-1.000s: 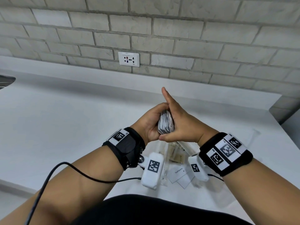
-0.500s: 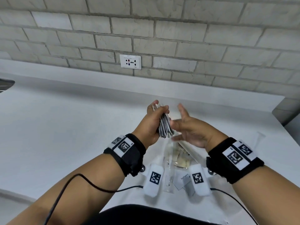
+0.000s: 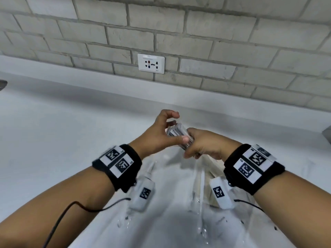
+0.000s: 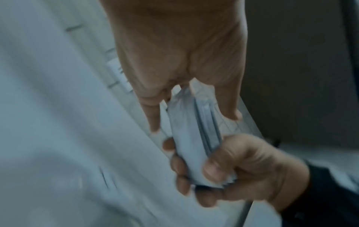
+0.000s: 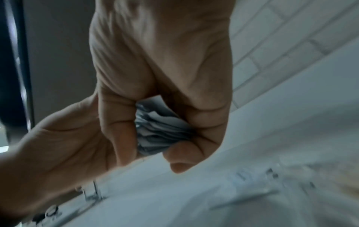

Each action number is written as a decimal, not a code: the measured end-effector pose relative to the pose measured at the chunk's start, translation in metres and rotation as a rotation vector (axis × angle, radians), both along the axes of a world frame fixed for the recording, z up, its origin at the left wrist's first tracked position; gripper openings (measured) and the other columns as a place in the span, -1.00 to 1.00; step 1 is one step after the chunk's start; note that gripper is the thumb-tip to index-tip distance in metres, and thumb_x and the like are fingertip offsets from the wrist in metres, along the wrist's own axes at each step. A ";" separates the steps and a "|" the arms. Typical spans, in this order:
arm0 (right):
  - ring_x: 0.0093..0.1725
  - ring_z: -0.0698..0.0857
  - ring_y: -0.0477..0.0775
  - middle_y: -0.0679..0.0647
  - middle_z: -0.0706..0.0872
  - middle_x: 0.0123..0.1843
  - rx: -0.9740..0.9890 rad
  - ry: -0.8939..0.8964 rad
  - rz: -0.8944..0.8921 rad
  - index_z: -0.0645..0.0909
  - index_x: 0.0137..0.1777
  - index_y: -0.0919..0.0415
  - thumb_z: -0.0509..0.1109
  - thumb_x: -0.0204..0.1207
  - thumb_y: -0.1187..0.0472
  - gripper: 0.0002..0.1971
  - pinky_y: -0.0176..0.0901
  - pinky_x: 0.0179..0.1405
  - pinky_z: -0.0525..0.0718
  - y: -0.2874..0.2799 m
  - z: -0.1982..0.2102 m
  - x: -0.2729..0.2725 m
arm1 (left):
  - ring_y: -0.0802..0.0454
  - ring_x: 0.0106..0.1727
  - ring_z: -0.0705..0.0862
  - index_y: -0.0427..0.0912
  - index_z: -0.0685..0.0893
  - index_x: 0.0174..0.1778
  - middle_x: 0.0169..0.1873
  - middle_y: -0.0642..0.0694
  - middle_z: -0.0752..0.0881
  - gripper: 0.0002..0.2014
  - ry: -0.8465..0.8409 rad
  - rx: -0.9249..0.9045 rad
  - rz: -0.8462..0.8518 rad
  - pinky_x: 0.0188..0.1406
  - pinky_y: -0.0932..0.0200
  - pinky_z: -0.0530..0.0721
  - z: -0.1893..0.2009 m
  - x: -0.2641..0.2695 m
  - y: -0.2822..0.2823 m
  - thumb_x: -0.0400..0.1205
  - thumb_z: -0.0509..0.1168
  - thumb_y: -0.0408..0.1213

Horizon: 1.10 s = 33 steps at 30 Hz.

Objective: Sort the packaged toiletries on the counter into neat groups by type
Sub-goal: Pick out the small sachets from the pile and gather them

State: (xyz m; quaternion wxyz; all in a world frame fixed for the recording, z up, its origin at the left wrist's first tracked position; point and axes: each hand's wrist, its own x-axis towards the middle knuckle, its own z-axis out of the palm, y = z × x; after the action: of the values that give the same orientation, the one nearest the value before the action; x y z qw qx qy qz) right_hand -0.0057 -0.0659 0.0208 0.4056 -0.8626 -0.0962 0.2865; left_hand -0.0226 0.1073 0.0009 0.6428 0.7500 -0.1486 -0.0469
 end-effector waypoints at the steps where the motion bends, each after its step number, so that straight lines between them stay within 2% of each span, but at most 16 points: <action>1: -0.32 0.59 0.05 0.13 0.63 -0.21 -0.108 -0.036 0.044 0.49 -0.03 0.14 0.54 0.26 0.43 -0.63 -0.16 -0.42 0.57 0.005 0.001 0.010 | 0.19 0.43 0.47 0.06 0.39 0.17 0.43 0.11 0.39 -0.36 -0.054 0.171 -0.052 0.24 0.34 0.58 0.006 0.011 0.008 0.30 0.63 -0.16; 3: -0.36 0.62 0.06 0.14 0.68 -0.18 -0.309 -0.112 0.137 0.47 0.10 0.17 0.54 0.27 0.37 -0.56 -0.19 -0.43 0.58 0.021 0.003 0.038 | 0.20 0.31 0.53 0.04 0.37 0.10 0.36 0.14 0.40 -0.36 -0.166 0.561 -0.148 0.10 0.41 0.56 0.014 0.040 0.018 0.27 0.65 -0.19; 5: -0.29 0.71 0.10 0.14 0.73 -0.13 -0.455 -0.185 0.200 0.46 0.24 0.20 0.53 0.27 0.33 -0.47 -0.17 -0.38 0.65 0.039 0.002 0.068 | 0.10 0.07 0.61 0.00 0.33 0.14 0.20 0.10 0.48 -0.31 -0.220 0.809 -0.211 -0.05 0.29 0.58 0.013 0.073 0.024 0.26 0.65 -0.19; 7: -0.17 0.73 0.12 0.11 0.72 -0.07 -0.556 -0.249 0.229 0.46 0.27 0.25 0.53 0.28 0.30 -0.45 -0.15 -0.32 0.68 0.054 -0.003 0.101 | 0.02 -0.03 0.62 -0.06 0.27 0.28 0.10 0.03 0.57 -0.21 -0.231 0.939 -0.216 -0.08 0.16 0.61 0.004 0.108 0.031 0.26 0.63 -0.19; 9: -0.10 0.67 0.10 0.09 0.64 -0.01 -0.601 -0.297 0.226 0.44 0.30 0.28 0.53 0.29 0.29 -0.43 -0.20 -0.32 0.58 0.064 -0.010 0.131 | -0.04 -0.02 0.63 -0.05 0.20 0.40 0.09 -0.05 0.64 -0.12 -0.232 1.032 -0.184 -0.05 0.06 0.64 -0.004 0.138 0.038 0.28 0.61 -0.16; 11: -0.09 0.63 0.11 0.10 0.59 0.01 -0.607 -0.327 0.203 0.42 0.34 0.28 0.50 0.31 0.29 -0.42 -0.22 -0.36 0.50 0.072 -0.022 0.162 | -0.06 0.01 0.62 -0.03 0.16 0.44 0.11 -0.06 0.65 -0.12 -0.199 1.111 -0.147 -0.02 0.02 0.65 -0.012 0.170 0.044 0.32 0.57 -0.16; 12: -0.07 0.64 0.13 0.12 0.58 0.02 -0.609 -0.342 0.192 0.41 0.35 0.28 0.48 0.33 0.29 -0.43 -0.22 -0.38 0.49 0.075 -0.029 0.177 | -0.06 -0.01 0.62 -0.03 0.15 0.45 0.11 -0.08 0.66 -0.13 -0.177 1.130 -0.149 -0.02 0.01 0.65 -0.018 0.187 0.046 0.33 0.56 -0.17; 14: 0.05 0.66 0.20 0.17 0.60 0.11 -0.614 -0.391 0.182 0.41 0.37 0.29 0.45 0.37 0.28 -0.45 -0.17 -0.26 0.54 0.078 -0.043 0.197 | -0.09 -0.04 0.63 -0.05 0.14 0.47 0.11 -0.13 0.65 -0.12 -0.132 1.144 -0.158 0.01 -0.01 0.66 -0.028 0.208 0.047 0.34 0.56 -0.17; 17: 0.13 0.68 0.25 0.22 0.65 0.19 -0.614 -0.451 0.193 0.47 0.32 0.30 0.45 0.36 0.29 -0.50 -0.10 -0.04 0.64 0.081 -0.064 0.226 | -0.13 0.11 0.64 -0.06 0.19 0.45 0.17 -0.14 0.62 -0.13 -0.113 1.171 -0.134 0.11 -0.07 0.64 -0.046 0.237 0.049 0.34 0.57 -0.11; 21: 0.19 0.67 0.26 0.20 0.68 0.21 -0.556 -0.513 0.170 0.51 0.35 0.23 0.47 0.30 0.28 -0.44 0.04 0.18 0.67 0.077 -0.076 0.250 | -0.16 0.14 0.65 -0.14 0.34 0.34 0.20 -0.14 0.58 -0.30 -0.208 1.195 -0.108 -0.01 0.05 0.60 -0.053 0.259 0.049 0.39 0.52 -0.01; 24: 0.19 0.66 0.26 0.19 0.67 0.20 -0.565 -0.499 0.150 0.55 0.29 0.23 0.53 0.23 0.21 -0.43 0.02 0.15 0.68 0.073 -0.078 0.258 | -0.15 0.15 0.65 -0.12 0.37 0.41 0.31 -0.10 0.50 -0.31 -0.271 1.297 -0.109 -0.15 0.12 0.46 -0.049 0.266 0.048 0.45 0.48 0.06; 26: 0.18 0.65 0.23 0.15 0.65 0.20 -0.557 -0.477 0.144 0.54 0.27 0.20 0.61 0.14 0.16 -0.36 0.01 0.12 0.68 0.069 -0.078 0.258 | -0.15 0.15 0.65 -0.08 0.37 0.44 0.37 -0.08 0.46 -0.28 -0.299 1.352 -0.098 -0.18 0.12 0.42 -0.046 0.268 0.048 0.44 0.47 0.09; 28: 0.23 0.62 0.20 0.13 0.61 0.25 -0.519 -0.468 0.126 0.48 0.32 0.19 0.67 0.11 0.13 -0.25 0.04 0.18 0.65 0.063 -0.079 0.258 | -0.14 0.13 0.65 -0.06 0.39 0.41 0.37 -0.09 0.45 -0.30 -0.300 1.355 -0.106 -0.17 0.13 0.43 -0.045 0.269 0.048 0.43 0.47 0.12; 31: 0.16 0.60 0.13 0.10 0.57 0.22 -0.459 -0.455 0.097 0.42 0.23 0.18 0.72 0.12 0.12 -0.27 -0.02 0.14 0.62 0.057 -0.076 0.257 | -0.12 0.10 0.64 -0.02 0.45 0.32 0.32 -0.09 0.44 -0.43 -0.252 1.311 -0.120 -0.11 0.12 0.49 -0.046 0.271 0.050 0.46 0.43 0.11; 33: 0.06 0.57 0.08 0.07 0.55 0.16 -0.461 -0.459 0.101 0.42 0.09 0.13 0.73 0.12 0.07 -0.36 -0.10 0.04 0.58 0.056 -0.074 0.256 | -0.10 0.07 0.63 0.03 0.48 0.13 0.30 -0.06 0.43 -0.59 -0.215 1.276 -0.125 -0.09 0.13 0.49 -0.047 0.274 0.053 0.48 0.43 0.08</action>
State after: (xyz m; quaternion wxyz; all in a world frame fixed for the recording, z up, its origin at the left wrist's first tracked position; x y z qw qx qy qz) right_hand 0.2498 -0.0102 -0.0528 0.1526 -0.9680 -0.1603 0.1184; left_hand 0.2514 0.1603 -0.0462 0.0484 0.9749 -0.1985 -0.0882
